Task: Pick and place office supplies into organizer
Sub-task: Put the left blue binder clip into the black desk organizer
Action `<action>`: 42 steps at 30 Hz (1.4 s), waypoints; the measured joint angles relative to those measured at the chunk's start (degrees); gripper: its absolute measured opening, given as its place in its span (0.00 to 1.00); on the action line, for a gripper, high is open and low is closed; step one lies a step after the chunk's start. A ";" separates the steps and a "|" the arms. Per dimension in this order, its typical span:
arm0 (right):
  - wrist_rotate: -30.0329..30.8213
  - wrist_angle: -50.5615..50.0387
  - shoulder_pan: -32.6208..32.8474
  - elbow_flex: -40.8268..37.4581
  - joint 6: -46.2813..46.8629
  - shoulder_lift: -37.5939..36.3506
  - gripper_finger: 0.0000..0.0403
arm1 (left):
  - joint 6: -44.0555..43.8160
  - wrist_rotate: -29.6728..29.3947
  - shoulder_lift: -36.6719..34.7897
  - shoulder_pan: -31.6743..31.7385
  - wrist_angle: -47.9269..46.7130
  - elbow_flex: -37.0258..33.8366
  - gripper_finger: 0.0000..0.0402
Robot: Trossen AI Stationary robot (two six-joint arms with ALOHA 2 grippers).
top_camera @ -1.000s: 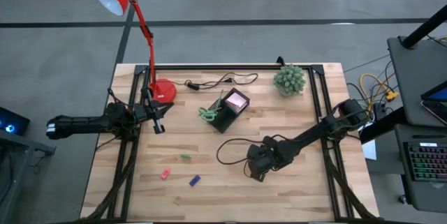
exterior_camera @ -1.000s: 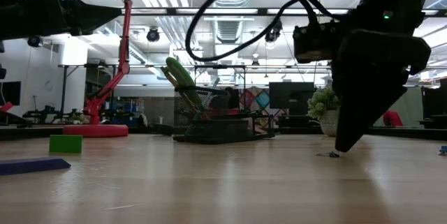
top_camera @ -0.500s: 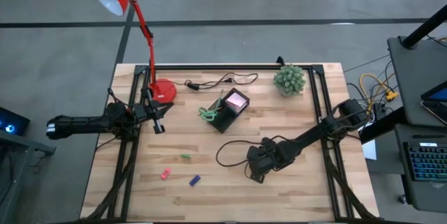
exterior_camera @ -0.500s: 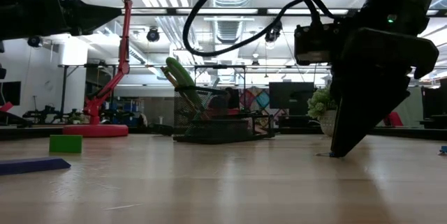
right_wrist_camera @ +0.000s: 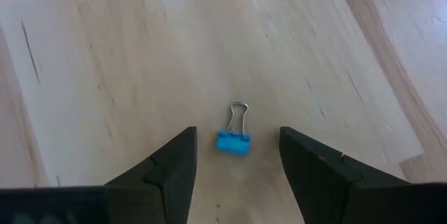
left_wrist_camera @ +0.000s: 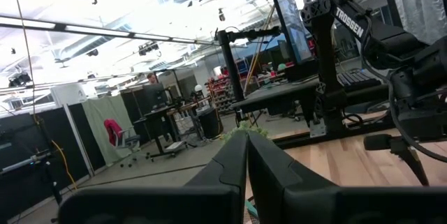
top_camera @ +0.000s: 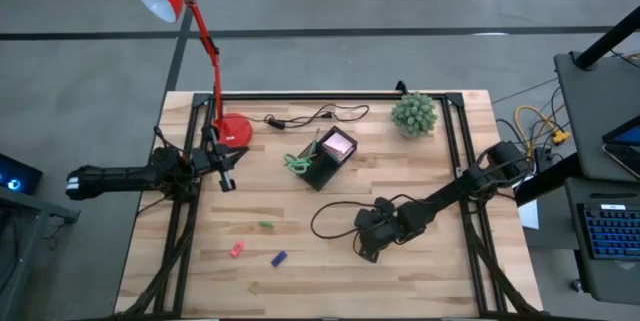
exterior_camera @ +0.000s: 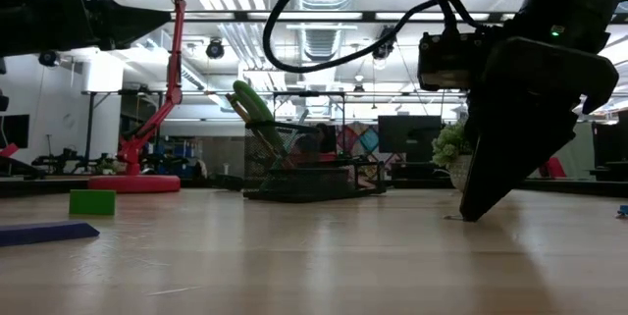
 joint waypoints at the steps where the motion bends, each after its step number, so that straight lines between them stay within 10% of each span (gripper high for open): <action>1: 0.04 0.04 -0.01 0.00 0.13 0.01 0.48 | 0.00 0.01 0.00 0.02 0.00 0.00 0.00; 42: 1.23 -1.63 1.93 1.12 -4.61 0.44 0.13 | 0.00 0.01 0.06 0.02 0.00 -0.01 0.00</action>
